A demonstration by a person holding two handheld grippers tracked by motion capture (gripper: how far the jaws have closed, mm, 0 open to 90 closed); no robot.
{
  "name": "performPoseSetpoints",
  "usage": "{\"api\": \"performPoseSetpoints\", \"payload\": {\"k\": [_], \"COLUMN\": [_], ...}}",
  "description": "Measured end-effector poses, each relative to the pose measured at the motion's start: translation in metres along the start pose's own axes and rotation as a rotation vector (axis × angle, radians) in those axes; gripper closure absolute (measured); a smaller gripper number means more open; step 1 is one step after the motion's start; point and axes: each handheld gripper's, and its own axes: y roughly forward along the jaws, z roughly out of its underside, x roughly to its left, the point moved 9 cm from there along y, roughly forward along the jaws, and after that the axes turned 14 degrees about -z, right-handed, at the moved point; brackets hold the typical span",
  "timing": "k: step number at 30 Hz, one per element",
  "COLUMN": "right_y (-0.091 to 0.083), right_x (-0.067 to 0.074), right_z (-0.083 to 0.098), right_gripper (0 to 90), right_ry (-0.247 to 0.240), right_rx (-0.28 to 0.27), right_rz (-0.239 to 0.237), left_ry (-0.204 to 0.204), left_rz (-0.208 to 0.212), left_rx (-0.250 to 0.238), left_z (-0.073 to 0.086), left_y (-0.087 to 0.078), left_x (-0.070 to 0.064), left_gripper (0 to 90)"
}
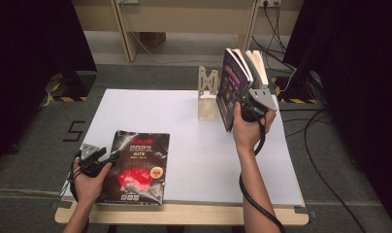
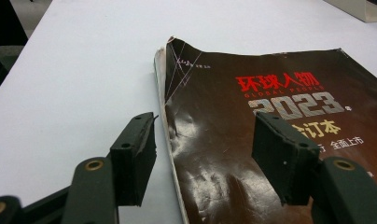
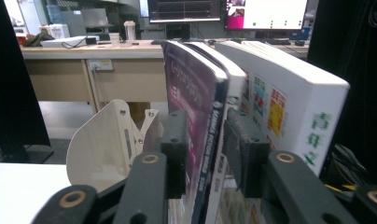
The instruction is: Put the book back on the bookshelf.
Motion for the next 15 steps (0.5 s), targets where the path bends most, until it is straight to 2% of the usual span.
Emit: {"api": "performPoseSetpoints", "payload": {"k": [8,15], "right_y": [0.001,0.017], "right_x": [-0.004,-0.008], "right_z": [0.003,0.017], "right_gripper": [64.8,62.6], "right_ry": [0.022,0.033], "right_rx": [0.009,0.071], "right_rz": [0.003,0.015], "left_ry": [0.003,-0.004], "left_rz": [-0.001,0.002], "left_rx": [-0.002,0.005], "left_z": [0.000,0.000], "left_y": [0.000,0.000], "left_x": [0.000,0.001], "left_gripper": [39.2,39.1]}}
